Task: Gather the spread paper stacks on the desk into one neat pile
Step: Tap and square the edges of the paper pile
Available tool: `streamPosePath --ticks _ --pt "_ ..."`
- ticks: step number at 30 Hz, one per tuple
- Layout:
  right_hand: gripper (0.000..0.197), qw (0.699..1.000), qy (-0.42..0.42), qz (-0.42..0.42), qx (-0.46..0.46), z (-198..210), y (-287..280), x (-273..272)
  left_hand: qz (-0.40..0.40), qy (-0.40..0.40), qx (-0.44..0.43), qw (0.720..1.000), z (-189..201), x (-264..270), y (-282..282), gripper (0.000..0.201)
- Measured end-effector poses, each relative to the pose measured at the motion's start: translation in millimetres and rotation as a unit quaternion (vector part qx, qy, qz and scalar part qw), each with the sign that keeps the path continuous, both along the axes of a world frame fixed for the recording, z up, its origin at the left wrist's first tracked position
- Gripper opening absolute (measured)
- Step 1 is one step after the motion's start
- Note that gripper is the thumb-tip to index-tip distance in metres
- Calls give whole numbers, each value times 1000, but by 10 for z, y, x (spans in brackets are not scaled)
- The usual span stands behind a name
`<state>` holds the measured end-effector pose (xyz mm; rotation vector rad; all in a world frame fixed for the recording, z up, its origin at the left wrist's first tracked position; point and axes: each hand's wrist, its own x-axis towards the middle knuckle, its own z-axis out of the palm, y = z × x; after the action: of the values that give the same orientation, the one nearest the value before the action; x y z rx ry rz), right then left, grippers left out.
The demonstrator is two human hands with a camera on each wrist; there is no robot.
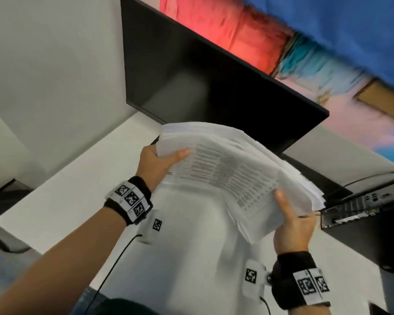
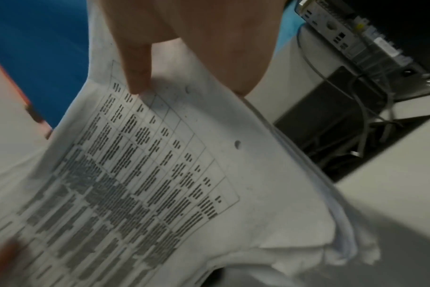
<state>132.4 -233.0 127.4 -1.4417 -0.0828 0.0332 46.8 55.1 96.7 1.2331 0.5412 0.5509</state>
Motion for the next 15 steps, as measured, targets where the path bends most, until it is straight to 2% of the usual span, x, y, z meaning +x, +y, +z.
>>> streamPosePath --ticks 2,5,8,9,12,15 --pt "29 998 28 10 -53 -246 -31 -39 9 38 -1 999 -165 -16 9 21" --pt "27 981 148 19 -126 -675 -130 -17 -15 96 28 995 -373 -22 27 30" --pt "61 959 233 5 -163 -915 -203 76 -33 125 28 991 -471 -9 31 33" --pt "59 960 232 17 -158 -930 -195 101 -36 134 24 990 -500 4 39 36" --pt "30 970 203 54 -126 -821 -117 119 -37 150 12 988 -497 50 45 40" --pt "31 984 161 54 -61 -668 -157 169 -38 102 26 994 -293 78 15 22"
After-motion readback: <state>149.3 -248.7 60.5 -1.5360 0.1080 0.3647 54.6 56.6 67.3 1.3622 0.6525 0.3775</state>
